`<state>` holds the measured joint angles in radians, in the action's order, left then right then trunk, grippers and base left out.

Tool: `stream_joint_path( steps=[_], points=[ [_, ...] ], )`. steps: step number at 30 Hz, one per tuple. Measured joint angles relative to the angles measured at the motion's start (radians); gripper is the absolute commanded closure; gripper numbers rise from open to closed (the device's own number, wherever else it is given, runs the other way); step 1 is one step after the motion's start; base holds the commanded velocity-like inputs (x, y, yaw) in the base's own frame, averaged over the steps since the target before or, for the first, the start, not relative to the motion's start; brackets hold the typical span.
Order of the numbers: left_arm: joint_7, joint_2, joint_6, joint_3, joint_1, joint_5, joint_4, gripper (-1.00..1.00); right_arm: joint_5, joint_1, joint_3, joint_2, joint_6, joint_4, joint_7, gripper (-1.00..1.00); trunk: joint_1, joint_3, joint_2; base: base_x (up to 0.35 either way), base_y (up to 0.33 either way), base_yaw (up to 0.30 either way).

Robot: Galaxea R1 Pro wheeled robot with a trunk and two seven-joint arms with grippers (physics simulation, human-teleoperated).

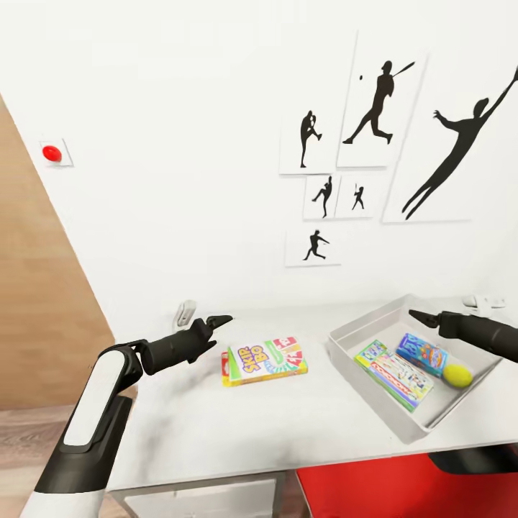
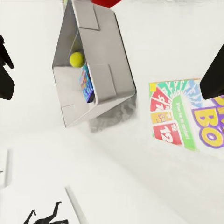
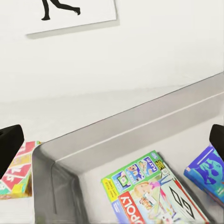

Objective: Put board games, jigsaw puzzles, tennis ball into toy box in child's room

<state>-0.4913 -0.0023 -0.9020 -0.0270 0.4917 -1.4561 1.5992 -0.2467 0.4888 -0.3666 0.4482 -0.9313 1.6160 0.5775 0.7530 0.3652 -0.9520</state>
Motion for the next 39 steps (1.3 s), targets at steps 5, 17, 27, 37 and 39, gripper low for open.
stream_joint_path(
  steps=[5, 17, 27, 37, 39],
  points=[
    [0.0, 0.0, 0.0, 0.001, 0.0, -0.001, 0.0, -1.0, -0.001, -0.002, 0.001, 0.0, 0.0, 0.0, 0.001, -1.0, 0.0, 0.0, 0.0, -0.182, 0.306, 0.0],
    [0.0, 0.032, -0.014, 0.135, -0.041, -0.003, -0.002, -1.0, 0.023, 0.007, 0.042, -0.051, -0.004, -0.001, -0.024, -1.0, 0.0, 0.0, 0.0, -0.186, 0.306, 0.0],
    [0.001, 0.057, -0.016, 0.177, -0.068, -0.008, -0.007, -1.0, 0.048, 0.01, 0.092, -0.078, -0.002, -0.001, -0.076, -1.0, 0.0, 0.0, 0.0, -0.153, 0.311, 0.0],
    [0.0, 0.094, -0.015, 0.181, -0.086, -0.001, -0.009, -1.0, 0.051, 0.005, 0.104, -0.079, 0.018, -0.001, -0.078, -1.0, 0.0, 0.0, 0.0, -0.046, 0.316, 0.0],
    [-0.001, 0.099, -0.014, 0.182, -0.09, 0.002, -0.009, -1.0, 0.052, 0.005, 0.105, -0.079, 0.02, -0.001, -0.077, -1.0, 0.0, 0.0, 0.0, 0.122, 0.307, 0.0]
  ],
)
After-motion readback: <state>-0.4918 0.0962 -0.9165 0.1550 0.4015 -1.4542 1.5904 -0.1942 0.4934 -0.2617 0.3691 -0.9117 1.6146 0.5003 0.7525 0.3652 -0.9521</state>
